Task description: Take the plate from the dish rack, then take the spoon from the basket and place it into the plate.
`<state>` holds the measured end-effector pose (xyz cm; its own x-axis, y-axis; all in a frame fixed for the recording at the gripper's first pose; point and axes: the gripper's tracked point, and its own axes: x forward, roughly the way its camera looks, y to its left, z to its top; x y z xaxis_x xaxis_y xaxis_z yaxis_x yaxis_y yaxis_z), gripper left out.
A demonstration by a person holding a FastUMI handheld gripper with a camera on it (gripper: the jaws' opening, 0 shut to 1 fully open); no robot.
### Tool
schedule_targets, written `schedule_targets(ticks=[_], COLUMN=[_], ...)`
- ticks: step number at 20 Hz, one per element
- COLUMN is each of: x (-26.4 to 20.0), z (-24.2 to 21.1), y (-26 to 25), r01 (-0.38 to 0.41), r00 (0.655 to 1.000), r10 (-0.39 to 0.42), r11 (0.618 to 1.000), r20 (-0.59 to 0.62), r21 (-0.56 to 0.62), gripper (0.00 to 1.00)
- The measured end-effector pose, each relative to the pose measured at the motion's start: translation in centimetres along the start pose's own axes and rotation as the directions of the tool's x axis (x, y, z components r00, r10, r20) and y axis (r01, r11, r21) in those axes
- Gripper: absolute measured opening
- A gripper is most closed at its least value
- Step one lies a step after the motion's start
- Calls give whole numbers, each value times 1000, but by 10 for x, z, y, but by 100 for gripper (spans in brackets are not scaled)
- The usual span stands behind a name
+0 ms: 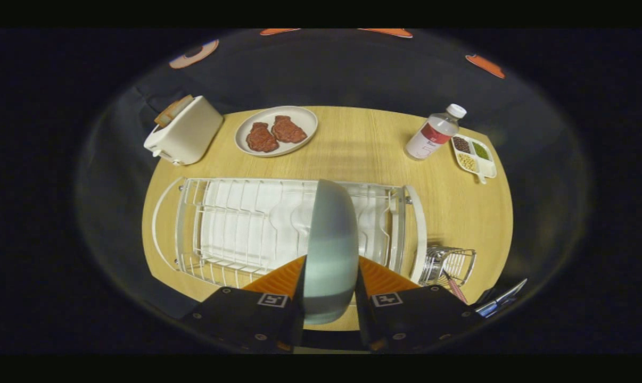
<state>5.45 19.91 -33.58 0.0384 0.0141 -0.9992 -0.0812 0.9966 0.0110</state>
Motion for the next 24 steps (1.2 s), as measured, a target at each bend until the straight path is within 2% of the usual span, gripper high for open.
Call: schedule_targets(ticks=[4,8,9,15,17,24], x=[-1,-8,-12,-46,-62,-101], z=[-2,-2,-2,-5,-15,-68], y=[-11,-41,-44,-81,-87,-97], r01=[66,182,183,262,242,42], r00=[998,983,982,956,958,977], r10=[-66,-184,-185,-275,-260,-80], r11=[998,982,980,957,959,981], r20=[1,27,27,104,120,196], r21=[16,57,76,122,145,191], gripper=[36,29,27,25,26,25])
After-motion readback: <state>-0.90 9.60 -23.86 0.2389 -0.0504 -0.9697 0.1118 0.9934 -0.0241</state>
